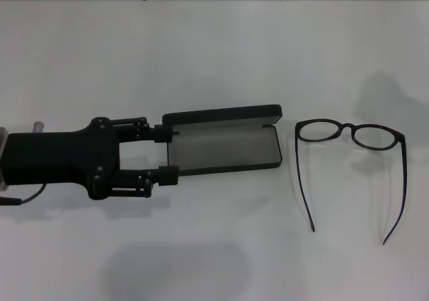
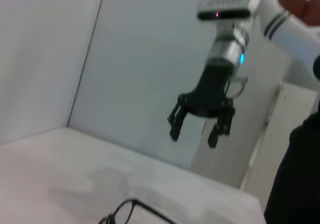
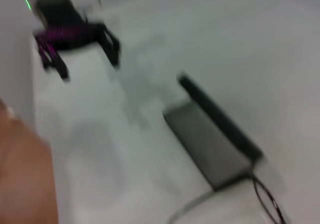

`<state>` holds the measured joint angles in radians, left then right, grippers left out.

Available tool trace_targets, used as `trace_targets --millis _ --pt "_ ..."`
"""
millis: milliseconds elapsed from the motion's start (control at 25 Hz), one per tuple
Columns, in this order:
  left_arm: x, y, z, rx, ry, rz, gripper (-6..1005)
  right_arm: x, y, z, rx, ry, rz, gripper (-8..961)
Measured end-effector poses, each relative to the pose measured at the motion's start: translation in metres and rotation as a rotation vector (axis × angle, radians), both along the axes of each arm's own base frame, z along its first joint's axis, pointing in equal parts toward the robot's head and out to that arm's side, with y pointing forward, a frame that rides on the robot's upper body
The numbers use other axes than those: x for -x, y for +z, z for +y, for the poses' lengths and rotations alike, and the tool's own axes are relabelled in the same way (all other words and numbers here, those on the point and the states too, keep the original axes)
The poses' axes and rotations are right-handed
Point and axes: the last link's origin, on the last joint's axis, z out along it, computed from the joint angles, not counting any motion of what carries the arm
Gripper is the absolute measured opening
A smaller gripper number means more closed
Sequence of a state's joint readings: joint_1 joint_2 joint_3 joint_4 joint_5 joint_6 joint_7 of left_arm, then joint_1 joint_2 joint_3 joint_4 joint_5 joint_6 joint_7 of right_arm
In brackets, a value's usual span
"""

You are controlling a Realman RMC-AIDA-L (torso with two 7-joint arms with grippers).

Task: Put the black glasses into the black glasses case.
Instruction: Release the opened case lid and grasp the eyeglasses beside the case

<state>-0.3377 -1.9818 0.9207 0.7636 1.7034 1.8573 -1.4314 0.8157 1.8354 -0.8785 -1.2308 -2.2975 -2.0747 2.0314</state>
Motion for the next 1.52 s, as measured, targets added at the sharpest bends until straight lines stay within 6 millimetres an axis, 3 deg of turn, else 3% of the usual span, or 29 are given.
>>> trace_targets --millis 160,360,680,880,1040,1520 --pt "0.005 0.001 0.003 -0.015 0.028 0.02 773 0.019 -0.015 0.015 -0.01 0.001 -0.164 726" --pt "0.009 0.001 0.003 -0.035 0.05 0.015 773 0.033 -0.065 0.031 -0.036 0.092 -0.296 724" --pt "0.01 -0.004 0.004 -0.027 0.074 0.009 772 0.034 -0.115 0.043 -0.017 0.199 -0.35 720" --pt "0.012 -0.006 0.005 -0.028 0.089 0.009 771 0.023 -0.131 0.046 -0.007 0.2 -0.392 629" --pt "0.014 -0.007 0.006 -0.032 0.102 0.011 771 0.016 -0.14 0.048 -0.012 0.209 -0.411 614" --pt "0.008 -0.011 0.009 -0.027 0.095 0.003 770 0.006 -0.156 0.052 -0.027 0.217 -0.388 487"
